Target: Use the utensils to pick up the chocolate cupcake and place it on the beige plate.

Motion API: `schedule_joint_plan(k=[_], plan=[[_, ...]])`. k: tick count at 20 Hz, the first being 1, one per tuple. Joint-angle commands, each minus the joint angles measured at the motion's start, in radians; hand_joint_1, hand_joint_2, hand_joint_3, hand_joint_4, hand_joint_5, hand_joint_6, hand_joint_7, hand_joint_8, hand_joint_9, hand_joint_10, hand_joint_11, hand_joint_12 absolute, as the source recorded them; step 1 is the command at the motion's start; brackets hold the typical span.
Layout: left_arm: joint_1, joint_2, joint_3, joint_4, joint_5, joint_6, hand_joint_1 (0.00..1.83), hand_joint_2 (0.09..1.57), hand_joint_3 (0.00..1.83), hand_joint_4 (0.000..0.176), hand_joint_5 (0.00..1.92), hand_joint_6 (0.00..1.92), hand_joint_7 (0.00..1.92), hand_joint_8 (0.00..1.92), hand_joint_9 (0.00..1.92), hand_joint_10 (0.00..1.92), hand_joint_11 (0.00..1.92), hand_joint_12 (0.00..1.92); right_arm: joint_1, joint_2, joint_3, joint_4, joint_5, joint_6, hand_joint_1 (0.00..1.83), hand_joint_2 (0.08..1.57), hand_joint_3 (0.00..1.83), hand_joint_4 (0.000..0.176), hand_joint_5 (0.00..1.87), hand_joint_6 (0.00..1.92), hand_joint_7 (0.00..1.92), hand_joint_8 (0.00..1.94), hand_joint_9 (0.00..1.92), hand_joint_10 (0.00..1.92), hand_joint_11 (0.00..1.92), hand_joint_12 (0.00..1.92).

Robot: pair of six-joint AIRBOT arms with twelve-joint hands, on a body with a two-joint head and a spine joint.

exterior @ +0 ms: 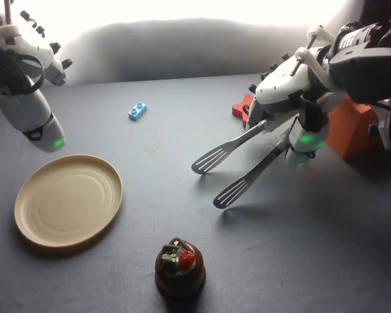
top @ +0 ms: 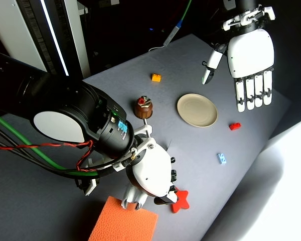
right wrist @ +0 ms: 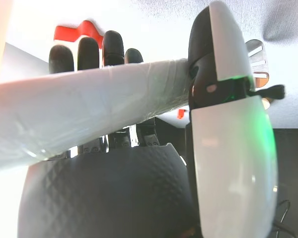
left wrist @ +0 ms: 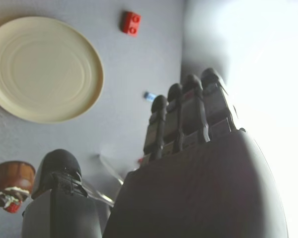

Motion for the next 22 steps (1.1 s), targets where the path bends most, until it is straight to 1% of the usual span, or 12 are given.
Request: schedule_joint_plan(k=[1,3,5,6,7,9,11,14,17,18,20,22], plan=[[-0.001,0.007,0.003,0.053,-0.038,0.007,0.22,1.05,0.00,0.000,0.07,0.00,0.07,0.00,0.05,0.00,0.01,0.02,0.016,0.009,-0.002,-0.006,0.077,-0.001,1.05,1.10,0.01,0.000,0.61,0.04,0.50,0.51,0.30,1.03,0.17,1.51],[0.000,0.007,0.004,0.053,-0.038,0.007,0.22,1.05,0.00,0.000,0.07,0.00,0.06,0.00,0.04,0.00,0.01,0.03,0.017,0.010,-0.004,-0.006,0.077,-0.001,1.05,1.11,0.01,0.000,0.65,0.06,0.54,0.55,0.37,0.98,0.20,1.51],[0.000,0.007,0.003,0.053,-0.038,0.007,0.24,1.04,0.00,0.000,0.07,0.00,0.06,0.00,0.05,0.00,0.01,0.03,0.016,0.010,-0.006,-0.006,0.078,-0.001,1.08,1.10,0.00,0.000,0.68,0.05,0.53,0.61,0.39,1.03,0.28,1.52],[0.000,0.007,0.002,0.053,-0.038,0.007,0.22,1.05,0.00,0.000,0.07,0.00,0.06,0.00,0.05,0.00,0.01,0.03,0.016,0.010,-0.007,-0.006,0.080,0.001,1.05,1.12,0.01,0.000,0.68,0.04,0.52,0.60,0.38,1.05,0.29,1.56],[0.000,0.007,0.002,0.053,-0.038,0.007,0.23,1.05,0.00,0.000,0.07,0.00,0.05,0.00,0.04,0.00,0.00,0.03,0.016,0.011,-0.009,-0.006,0.081,0.001,1.03,1.12,0.01,0.000,0.70,0.04,0.52,0.64,0.39,1.14,0.34,1.60],[0.000,0.007,0.002,0.053,-0.038,0.007,0.24,1.04,0.00,0.000,0.09,0.01,0.07,0.01,0.05,0.01,0.00,0.04,0.017,0.012,-0.010,-0.006,0.085,0.001,1.05,1.12,0.00,0.000,0.71,0.06,0.45,0.92,0.39,1.30,0.41,1.67],[-0.005,0.007,0.000,0.053,-0.035,0.007,0.20,1.05,0.00,0.000,0.07,0.00,0.05,0.00,0.05,0.00,0.00,0.01,0.018,0.013,-0.010,-0.006,0.087,0.002,1.07,1.11,0.00,0.000,0.72,0.07,0.45,1.03,0.41,1.37,0.48,1.67],[-0.005,0.007,0.001,0.053,-0.036,0.007,0.23,1.05,0.00,0.000,0.07,0.00,0.05,0.00,0.04,0.00,0.00,0.00,0.018,0.013,-0.011,-0.006,0.088,0.003,1.09,1.12,0.00,0.000,0.71,0.07,0.43,1.04,0.41,1.35,0.45,1.66],[-0.005,0.007,0.000,0.053,-0.035,0.007,0.21,1.06,0.00,0.000,0.06,0.00,0.05,0.00,0.04,0.00,0.00,0.00,0.018,0.014,-0.011,-0.006,0.088,0.003,1.10,1.12,0.00,0.000,0.66,0.10,0.43,1.02,0.44,1.25,0.44,1.54],[-0.005,0.007,0.000,0.053,-0.035,0.007,0.19,1.06,0.00,0.000,0.07,0.00,0.06,0.00,0.05,0.01,0.01,0.01,0.018,0.014,-0.011,-0.006,0.088,0.003,1.11,1.10,0.00,0.000,0.66,0.11,0.46,0.93,0.46,1.17,0.45,1.50],[-0.005,0.007,0.000,0.053,-0.035,0.007,0.18,1.06,0.00,0.000,0.07,0.00,0.06,0.00,0.05,0.00,0.01,0.01,0.018,0.014,-0.013,-0.006,0.088,0.003,1.11,1.09,0.00,0.000,0.69,0.12,0.49,0.87,0.47,1.14,0.43,1.51],[-0.007,0.007,0.000,0.053,-0.035,0.007,0.20,1.06,0.00,0.000,0.06,0.00,0.05,0.00,0.03,0.00,0.00,0.00,0.019,0.015,-0.014,-0.006,0.087,0.003,1.02,1.12,0.01,0.000,0.71,0.16,0.49,0.84,0.42,1.20,0.40,1.58]])
